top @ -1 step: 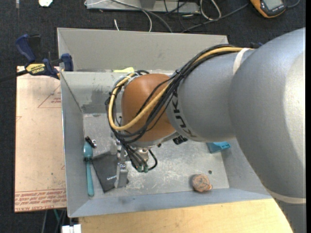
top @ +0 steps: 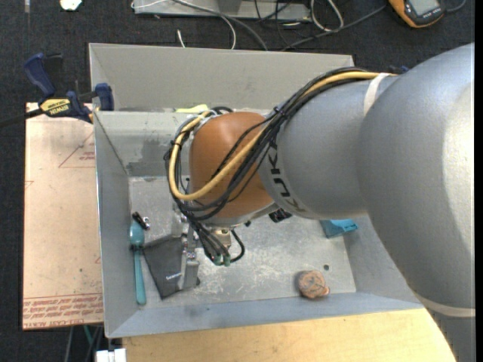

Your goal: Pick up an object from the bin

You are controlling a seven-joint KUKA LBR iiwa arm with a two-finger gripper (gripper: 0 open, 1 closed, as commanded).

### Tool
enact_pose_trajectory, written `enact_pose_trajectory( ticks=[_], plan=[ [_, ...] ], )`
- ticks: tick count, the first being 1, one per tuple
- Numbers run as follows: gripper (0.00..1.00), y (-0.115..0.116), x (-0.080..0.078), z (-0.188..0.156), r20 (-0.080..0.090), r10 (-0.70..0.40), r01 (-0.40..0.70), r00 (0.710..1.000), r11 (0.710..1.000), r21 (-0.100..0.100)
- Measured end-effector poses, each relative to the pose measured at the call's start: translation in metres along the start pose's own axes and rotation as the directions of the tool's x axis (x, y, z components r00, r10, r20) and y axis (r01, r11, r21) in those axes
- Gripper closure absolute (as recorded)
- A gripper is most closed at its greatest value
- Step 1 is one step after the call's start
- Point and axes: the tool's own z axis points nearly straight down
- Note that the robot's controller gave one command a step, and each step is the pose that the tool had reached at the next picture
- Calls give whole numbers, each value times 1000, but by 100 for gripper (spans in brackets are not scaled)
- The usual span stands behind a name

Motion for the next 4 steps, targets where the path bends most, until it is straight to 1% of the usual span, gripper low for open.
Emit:
enact_pose_trajectory(
  ticks=[1, 2, 3, 4],
  plan=[
    [0, 1, -22, 21, 6, -180, 180, 984, 984, -2],
    [0, -10, -34, 43, 1, -293, 293, 956, 956, -1],
    [0, -17, -53, 49, 4, -257, 257, 966, 966, -1],
    [0, -17, -53, 54, 5, -544, 544, 839, 839, 0]
  ],
)
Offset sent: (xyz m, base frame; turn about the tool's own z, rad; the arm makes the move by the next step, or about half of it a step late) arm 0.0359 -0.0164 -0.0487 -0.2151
